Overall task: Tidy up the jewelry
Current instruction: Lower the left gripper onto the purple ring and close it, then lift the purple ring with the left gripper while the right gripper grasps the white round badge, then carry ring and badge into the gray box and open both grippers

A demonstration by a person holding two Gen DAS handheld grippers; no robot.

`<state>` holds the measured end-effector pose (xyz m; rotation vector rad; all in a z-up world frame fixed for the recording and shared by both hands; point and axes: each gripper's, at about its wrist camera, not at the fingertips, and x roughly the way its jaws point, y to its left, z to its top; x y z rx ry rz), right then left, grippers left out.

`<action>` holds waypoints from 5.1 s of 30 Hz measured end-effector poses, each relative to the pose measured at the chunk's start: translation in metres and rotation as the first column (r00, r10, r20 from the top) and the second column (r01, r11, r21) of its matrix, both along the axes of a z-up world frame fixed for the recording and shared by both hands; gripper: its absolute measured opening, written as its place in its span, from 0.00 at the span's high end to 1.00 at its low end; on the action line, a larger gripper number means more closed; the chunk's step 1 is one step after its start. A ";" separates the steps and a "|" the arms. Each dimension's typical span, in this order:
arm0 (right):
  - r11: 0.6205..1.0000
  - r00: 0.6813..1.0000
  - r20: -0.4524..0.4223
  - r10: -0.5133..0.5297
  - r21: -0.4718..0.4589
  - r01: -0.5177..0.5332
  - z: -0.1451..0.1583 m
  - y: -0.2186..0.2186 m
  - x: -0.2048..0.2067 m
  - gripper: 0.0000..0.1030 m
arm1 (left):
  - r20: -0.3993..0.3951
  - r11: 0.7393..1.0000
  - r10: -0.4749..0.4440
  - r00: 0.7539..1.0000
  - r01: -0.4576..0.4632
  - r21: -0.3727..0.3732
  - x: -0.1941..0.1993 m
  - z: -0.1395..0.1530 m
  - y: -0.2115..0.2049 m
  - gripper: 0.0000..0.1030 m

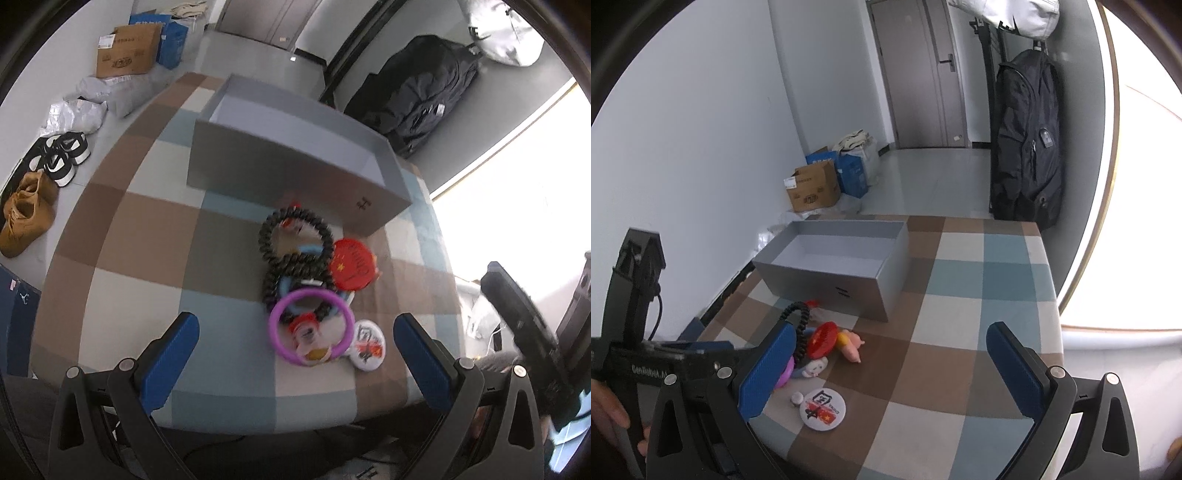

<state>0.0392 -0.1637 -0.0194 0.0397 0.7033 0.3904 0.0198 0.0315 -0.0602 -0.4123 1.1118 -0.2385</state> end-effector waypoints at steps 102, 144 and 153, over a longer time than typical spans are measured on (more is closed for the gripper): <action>0.908 0.937 -0.229 0.264 -0.268 -0.321 -0.065 0.077 -0.025 0.60 | 0.204 0.986 -0.014 0.979 0.048 -0.161 0.010 0.062 0.036 0.53; 0.974 0.971 -0.111 0.212 0.103 -0.201 0.032 0.051 0.116 0.60 | 0.141 0.999 -0.033 0.989 0.031 0.018 0.112 0.064 0.028 0.53; 0.973 0.962 -0.171 0.213 0.123 -0.193 0.005 0.056 0.144 0.60 | 0.064 0.999 -0.025 0.998 0.027 -0.027 0.127 0.042 0.028 0.53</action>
